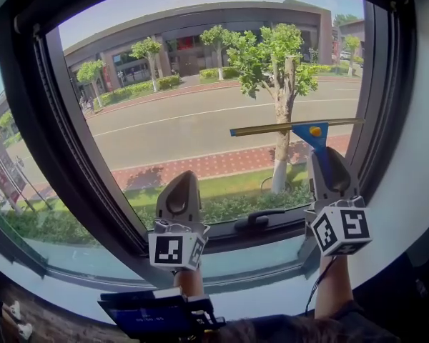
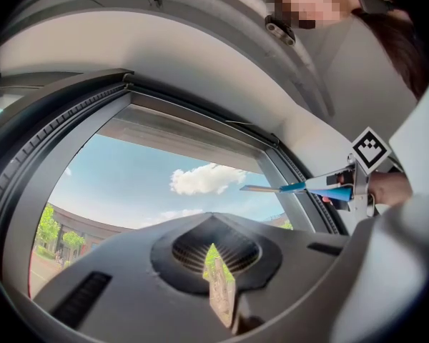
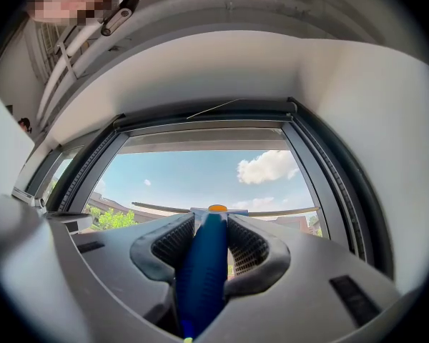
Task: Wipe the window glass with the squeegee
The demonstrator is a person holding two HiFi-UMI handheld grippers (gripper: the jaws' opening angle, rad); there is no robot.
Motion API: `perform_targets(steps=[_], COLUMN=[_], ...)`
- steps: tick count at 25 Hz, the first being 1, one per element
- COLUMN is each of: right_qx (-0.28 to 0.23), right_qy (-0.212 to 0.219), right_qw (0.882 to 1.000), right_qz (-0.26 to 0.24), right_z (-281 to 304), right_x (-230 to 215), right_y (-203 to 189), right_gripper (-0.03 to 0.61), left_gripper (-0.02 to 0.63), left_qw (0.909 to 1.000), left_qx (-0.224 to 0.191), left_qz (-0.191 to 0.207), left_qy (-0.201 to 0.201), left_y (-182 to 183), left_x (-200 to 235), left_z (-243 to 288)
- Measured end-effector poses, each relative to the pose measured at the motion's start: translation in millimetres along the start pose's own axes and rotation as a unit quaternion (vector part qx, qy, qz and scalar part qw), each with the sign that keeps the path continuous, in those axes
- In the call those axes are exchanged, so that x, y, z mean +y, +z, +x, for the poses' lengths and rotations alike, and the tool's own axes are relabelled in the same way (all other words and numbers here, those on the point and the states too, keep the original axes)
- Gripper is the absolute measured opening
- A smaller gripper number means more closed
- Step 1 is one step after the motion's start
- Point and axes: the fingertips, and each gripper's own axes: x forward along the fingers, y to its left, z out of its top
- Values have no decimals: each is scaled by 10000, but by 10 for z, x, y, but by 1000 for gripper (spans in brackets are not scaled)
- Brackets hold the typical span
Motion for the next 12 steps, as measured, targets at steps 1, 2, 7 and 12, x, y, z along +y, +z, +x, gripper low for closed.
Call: perform_targets(steps=[1,2,7,12], right_qx=[-29,-60,-241,-456], right_qy=[8,13,23,47], right_qw=[10000,10000,9997,9988], right_qz=[-3,-11,-56,-166], right_z=[10,22,130,265], right_x=[1,-1,-8,-9], right_y=[16,39,189,391], right_gripper=[143,143,143,143], left_gripper=[2,2,2,2], left_qw=[10000,10000,10000,10000], left_qx=[8,18,30,31], left_qz=[1,-1,9,-27], left_qy=[12,20,21,68], left_y=[-8,-16,-28,-42], left_x=[12,20,67,150], left_z=[-3,-3,2,8])
